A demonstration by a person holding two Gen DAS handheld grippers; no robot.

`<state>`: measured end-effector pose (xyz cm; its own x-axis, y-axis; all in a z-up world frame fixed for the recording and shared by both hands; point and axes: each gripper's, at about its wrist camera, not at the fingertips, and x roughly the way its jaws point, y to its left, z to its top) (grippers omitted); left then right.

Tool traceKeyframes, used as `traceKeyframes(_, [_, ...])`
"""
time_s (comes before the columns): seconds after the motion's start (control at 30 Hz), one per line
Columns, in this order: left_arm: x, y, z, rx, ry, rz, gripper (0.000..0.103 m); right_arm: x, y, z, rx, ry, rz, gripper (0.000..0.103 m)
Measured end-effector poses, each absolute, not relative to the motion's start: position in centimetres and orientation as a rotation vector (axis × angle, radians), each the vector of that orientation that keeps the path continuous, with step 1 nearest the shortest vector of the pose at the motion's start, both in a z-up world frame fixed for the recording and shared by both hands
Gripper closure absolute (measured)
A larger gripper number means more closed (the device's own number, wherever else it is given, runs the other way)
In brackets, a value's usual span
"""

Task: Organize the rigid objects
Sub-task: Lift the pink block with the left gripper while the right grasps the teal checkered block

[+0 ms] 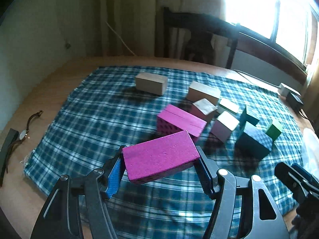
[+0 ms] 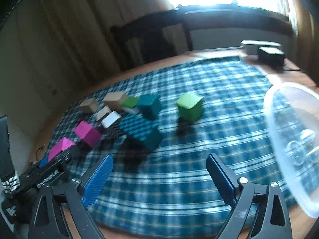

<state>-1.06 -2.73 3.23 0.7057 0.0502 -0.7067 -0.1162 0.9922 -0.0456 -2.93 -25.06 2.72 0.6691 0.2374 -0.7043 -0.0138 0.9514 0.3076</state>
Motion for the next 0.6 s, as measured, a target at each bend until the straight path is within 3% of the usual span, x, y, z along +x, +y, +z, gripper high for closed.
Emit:
traceKeyframes(0.23, [-0.9,-1.9,3.0,-0.102,0.797,0.118,0.037,-0.3,-22.4,2.3,0.286,0.908,0.19,0.021])
traceKeyframes(0.6, [-0.7,-1.5,2.7,-0.108,0.81,0.125,0.037,3.9,-20.3,1.7,0.252,0.931,0.131,0.026])
